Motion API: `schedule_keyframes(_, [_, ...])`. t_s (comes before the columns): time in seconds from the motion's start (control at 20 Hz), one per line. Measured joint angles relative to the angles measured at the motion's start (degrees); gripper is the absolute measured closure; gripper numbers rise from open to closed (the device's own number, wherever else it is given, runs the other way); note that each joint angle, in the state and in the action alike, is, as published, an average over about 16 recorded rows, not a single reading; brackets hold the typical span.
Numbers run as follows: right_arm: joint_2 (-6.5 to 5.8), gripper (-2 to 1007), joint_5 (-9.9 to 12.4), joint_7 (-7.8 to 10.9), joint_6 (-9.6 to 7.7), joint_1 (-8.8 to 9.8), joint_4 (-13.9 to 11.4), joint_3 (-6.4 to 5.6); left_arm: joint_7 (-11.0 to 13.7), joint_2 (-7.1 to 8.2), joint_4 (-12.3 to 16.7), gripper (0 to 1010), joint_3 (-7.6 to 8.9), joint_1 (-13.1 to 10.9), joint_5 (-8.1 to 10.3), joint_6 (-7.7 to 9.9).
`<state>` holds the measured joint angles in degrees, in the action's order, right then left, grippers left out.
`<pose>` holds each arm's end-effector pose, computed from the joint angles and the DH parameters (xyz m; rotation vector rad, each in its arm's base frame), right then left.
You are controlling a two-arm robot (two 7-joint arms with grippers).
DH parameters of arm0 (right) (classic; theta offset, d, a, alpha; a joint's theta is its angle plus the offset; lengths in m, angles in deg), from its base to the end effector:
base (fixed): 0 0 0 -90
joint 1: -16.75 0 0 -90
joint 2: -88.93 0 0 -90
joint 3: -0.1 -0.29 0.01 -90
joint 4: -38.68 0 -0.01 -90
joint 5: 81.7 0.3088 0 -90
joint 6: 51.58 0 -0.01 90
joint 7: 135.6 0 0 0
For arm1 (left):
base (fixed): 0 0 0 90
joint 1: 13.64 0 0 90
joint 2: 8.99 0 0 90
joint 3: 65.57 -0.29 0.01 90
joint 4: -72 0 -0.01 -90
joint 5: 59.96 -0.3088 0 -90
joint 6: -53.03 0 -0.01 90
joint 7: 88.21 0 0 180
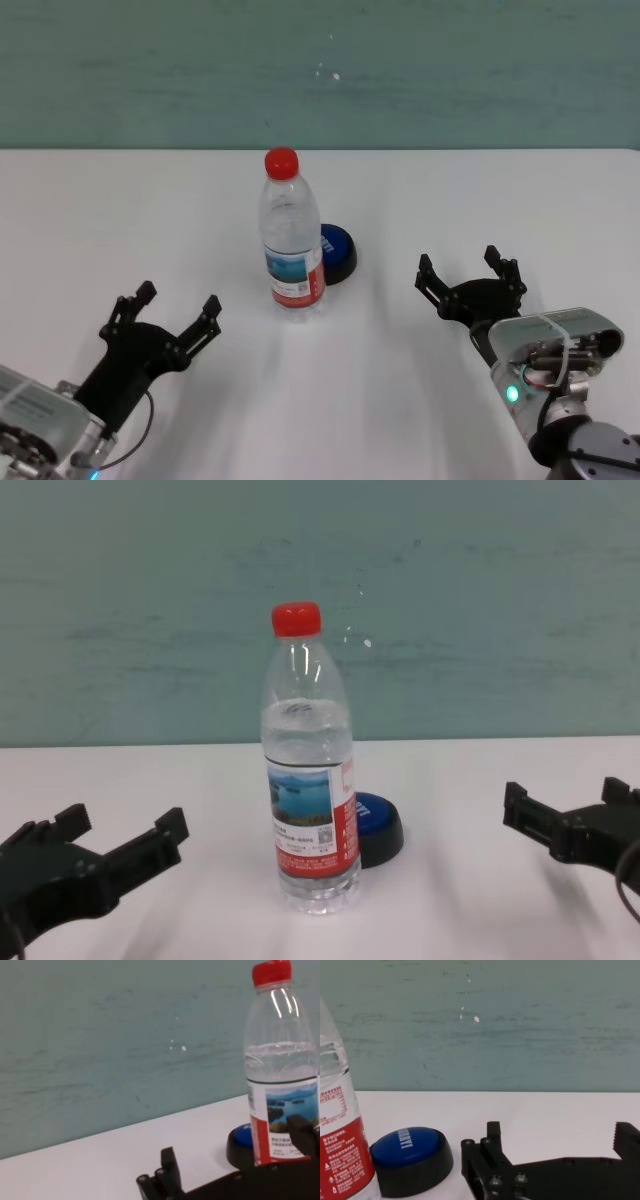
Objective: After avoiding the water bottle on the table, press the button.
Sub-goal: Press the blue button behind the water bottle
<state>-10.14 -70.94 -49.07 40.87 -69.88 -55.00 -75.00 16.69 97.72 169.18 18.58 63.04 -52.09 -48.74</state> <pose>0.3002 0.0394 -0.3071 0.0396 0.0386 -1.3662 0.2575 0.0425 -0.3248 0.0501 -0.1369 1.1532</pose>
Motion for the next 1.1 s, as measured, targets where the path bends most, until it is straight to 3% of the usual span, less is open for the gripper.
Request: schedule_keyframes(1.1, [0.00,1,0.0,0.00,0.00,0.00,0.0,0.00,-1.4,-2.25,-0.9,0,-2.05,1.9,-1.93,0.28])
